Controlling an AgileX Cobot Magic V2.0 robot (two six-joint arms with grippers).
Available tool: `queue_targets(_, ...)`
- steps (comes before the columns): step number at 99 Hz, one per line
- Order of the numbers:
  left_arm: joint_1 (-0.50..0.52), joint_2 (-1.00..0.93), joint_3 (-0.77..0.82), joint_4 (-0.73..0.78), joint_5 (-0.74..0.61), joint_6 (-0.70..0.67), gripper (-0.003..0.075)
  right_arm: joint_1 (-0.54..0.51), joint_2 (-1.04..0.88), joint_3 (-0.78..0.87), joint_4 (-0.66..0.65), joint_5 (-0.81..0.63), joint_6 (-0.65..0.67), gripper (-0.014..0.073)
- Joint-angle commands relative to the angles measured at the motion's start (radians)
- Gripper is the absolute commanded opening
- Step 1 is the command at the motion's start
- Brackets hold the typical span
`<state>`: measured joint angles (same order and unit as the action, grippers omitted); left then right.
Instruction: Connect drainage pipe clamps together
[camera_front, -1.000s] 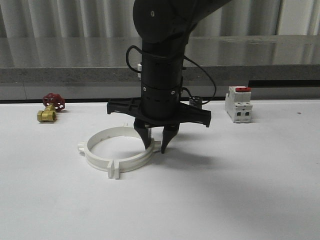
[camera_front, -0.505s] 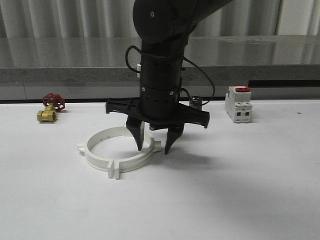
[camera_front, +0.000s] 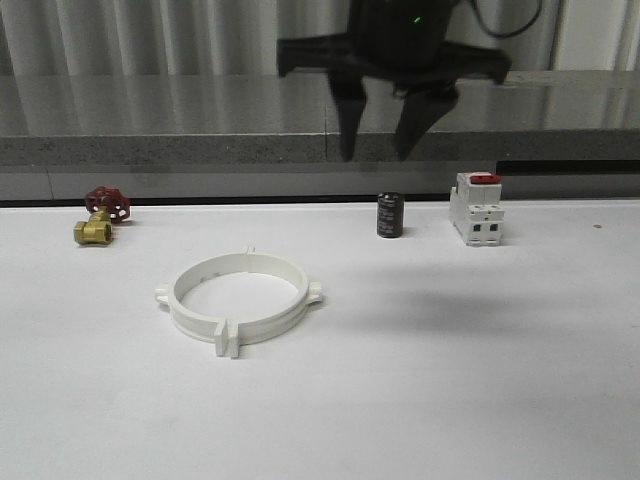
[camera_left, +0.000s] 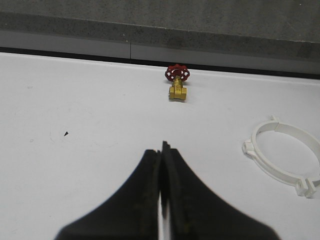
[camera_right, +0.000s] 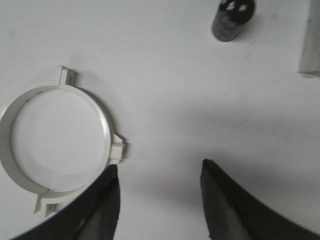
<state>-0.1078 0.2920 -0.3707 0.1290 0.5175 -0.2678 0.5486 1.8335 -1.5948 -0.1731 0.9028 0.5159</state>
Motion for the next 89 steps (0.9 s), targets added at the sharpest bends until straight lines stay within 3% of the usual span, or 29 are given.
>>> queue_targets(1,0.000,0.006,-0.025,-0.003,-0.077,-0.002,-0.0020,-0.047,-0.130,0.018,-0.016,-0.010,-0.071,0.0384)
queue_targets(51,0.000,0.006,-0.025,-0.003,-0.077,-0.002,-0.0020,-0.386,-0.741,0.545,-0.016,-0.085,-0.151,0.0384)
queue_targets(89,0.000,0.006,-0.025,-0.003,-0.077,-0.002,-0.0020,-0.411,-1.126,0.849,-0.014,-0.059,-0.161,0.0382)
